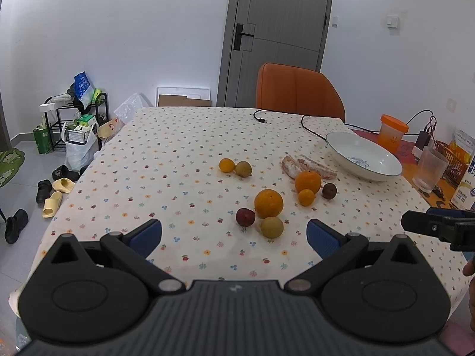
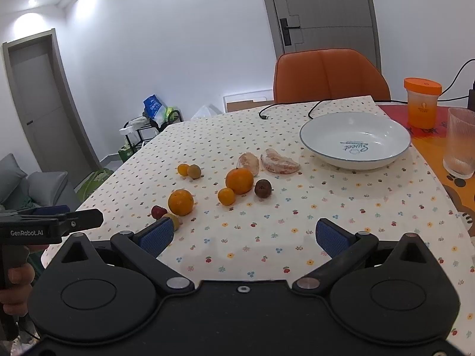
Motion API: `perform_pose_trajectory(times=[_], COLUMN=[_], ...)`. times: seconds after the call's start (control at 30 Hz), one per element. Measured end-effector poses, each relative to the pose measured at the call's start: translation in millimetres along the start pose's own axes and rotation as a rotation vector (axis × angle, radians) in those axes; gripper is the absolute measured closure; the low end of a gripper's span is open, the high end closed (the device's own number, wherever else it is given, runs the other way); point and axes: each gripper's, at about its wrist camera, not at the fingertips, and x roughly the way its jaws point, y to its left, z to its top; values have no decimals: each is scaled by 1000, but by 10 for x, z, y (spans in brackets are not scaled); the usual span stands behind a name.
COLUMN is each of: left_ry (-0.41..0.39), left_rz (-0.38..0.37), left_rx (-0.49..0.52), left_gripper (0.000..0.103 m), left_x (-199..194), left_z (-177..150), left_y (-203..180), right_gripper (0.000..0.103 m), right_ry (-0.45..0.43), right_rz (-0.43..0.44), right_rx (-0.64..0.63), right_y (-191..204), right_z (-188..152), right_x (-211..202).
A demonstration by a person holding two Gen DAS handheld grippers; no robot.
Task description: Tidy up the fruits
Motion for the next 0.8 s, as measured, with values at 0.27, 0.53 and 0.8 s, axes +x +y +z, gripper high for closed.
perform_pose_trajectory(times=[0.27,0.53,0.8], left_ry=[2,5,7], left_rz=[4,-2,-13], left_rx=[-1,9,12], left_gripper=[0,0,0], left_x=[-3,0,42], left_z=[-4,-1,-15], left_y=[13,2,-10], right_gripper=[0,0,0], right_ry=[-3,6,-5], right_rz=[2,9,-3], right_rx=[0,-7,-26], right_y=[0,22,44], right_z=[0,-2,3], right_x=[-3,22,28])
